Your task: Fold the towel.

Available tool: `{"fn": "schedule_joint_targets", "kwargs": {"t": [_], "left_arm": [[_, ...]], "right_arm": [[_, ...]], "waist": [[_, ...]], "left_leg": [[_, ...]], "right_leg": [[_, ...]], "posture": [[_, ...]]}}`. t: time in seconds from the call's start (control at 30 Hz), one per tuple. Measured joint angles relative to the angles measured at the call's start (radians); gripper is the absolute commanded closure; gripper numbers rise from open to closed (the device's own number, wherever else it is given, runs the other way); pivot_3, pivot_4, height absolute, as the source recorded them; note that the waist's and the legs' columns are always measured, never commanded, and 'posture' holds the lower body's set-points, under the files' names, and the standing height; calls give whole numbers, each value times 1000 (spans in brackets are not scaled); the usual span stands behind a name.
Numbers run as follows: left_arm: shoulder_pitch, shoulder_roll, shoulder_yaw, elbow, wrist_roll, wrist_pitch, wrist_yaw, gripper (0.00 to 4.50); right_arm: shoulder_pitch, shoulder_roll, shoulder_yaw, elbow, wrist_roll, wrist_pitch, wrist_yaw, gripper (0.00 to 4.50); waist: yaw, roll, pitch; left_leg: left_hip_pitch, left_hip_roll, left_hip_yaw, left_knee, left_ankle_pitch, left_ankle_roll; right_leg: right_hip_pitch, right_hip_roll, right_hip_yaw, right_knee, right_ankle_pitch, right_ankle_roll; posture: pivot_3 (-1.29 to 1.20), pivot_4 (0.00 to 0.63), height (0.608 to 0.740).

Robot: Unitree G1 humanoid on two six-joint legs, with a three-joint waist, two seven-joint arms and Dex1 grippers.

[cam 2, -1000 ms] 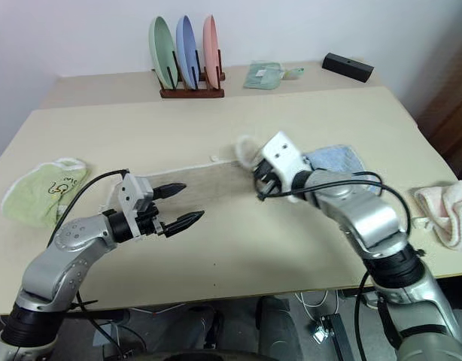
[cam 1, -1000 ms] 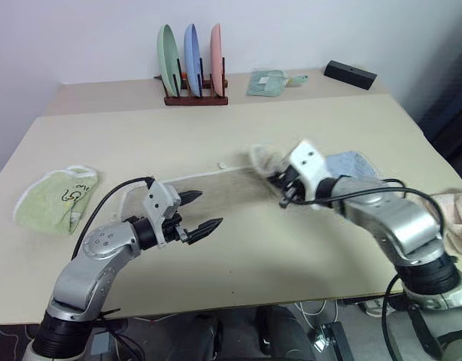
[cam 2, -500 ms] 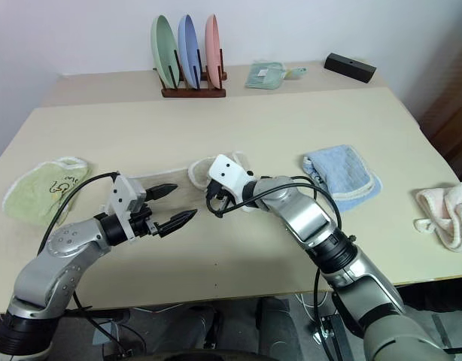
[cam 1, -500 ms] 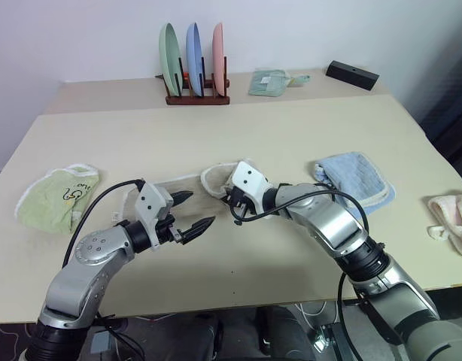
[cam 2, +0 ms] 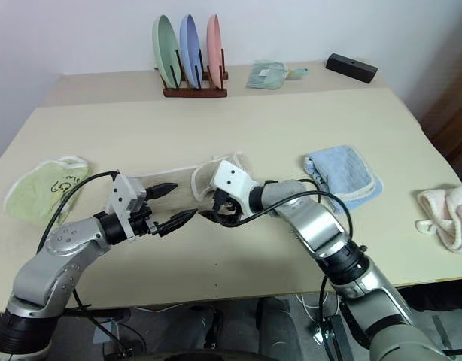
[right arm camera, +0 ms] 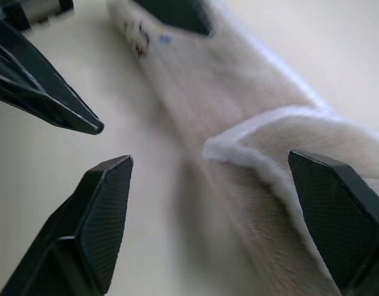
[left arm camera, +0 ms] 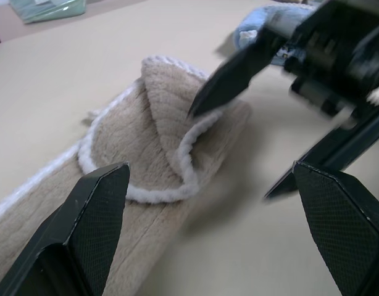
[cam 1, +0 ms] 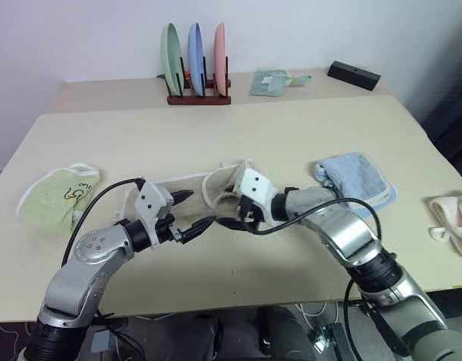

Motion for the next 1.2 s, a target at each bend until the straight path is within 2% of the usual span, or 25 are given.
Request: {"fn": "schedule_joint_targets", "kwargs": {"t": [0.1,0.2,0.27,0.3,0.43,0.6,0.87,1.07,1.2], "left_arm": [[6,1,5,0,-1,1,2,198],[23,3,30,0,-1,1,5,198],[29,5,43,0,-1,1,8,198],[33,6,52,1,-1,0,10,198],[83,60,172,73,3,-7,16,198],[100,85,227,96,3,-18,2,198],[136,74,232,77,2,-20,11,198],[156,59,231,62,1,-20,23,198],[156,59,231,58,2,-20,24,198]], "right_arm": [[35,-8,-127,-28,88,31,14,1588],[52,-38,-262,-17,142,65,2,3097],[52,-71,-287,7,127,57,-11,4104],[56,-85,-279,31,95,38,-21,4449],[69,-115,-163,182,-87,-106,-74,4449],[49,-53,-61,278,-188,-222,-88,4449],[-37,64,-49,310,-225,-278,-91,4449],[-52,67,-18,311,-287,-320,-84,4449],[-52,26,-18,311,-318,-334,-64,4449]], "waist": [[-1,0,0],[-1,0,0],[-1,0,0],[-2,0,0],[-10,0,0],[-3,0,0],[-3,0,0],[-3,0,0],[-2,0,0]], "left_leg": [[0,0,0,0,0,0],[0,0,0,0,0,0],[1,0,0,-1,0,0],[1,0,0,-1,0,0],[1,1,2,-2,0,0],[0,1,1,-1,0,0],[1,1,1,-1,0,0],[1,1,1,-1,0,0],[1,1,1,-1,0,0]], "right_leg": [[0,0,0,0,0,0],[0,0,0,0,0,0],[0,0,0,0,0,0],[0,0,0,0,0,0],[-2,1,1,1,0,0],[-1,0,0,0,0,0],[-1,1,0,0,0,0],[-1,1,0,0,0,0],[-1,0,0,0,0,0]], "posture": [[0,150,740],[0,150,740],[0,150,740],[0,150,740],[0,150,740],[0,150,740],[0,150,740],[0,150,740],[0,150,740]]}}
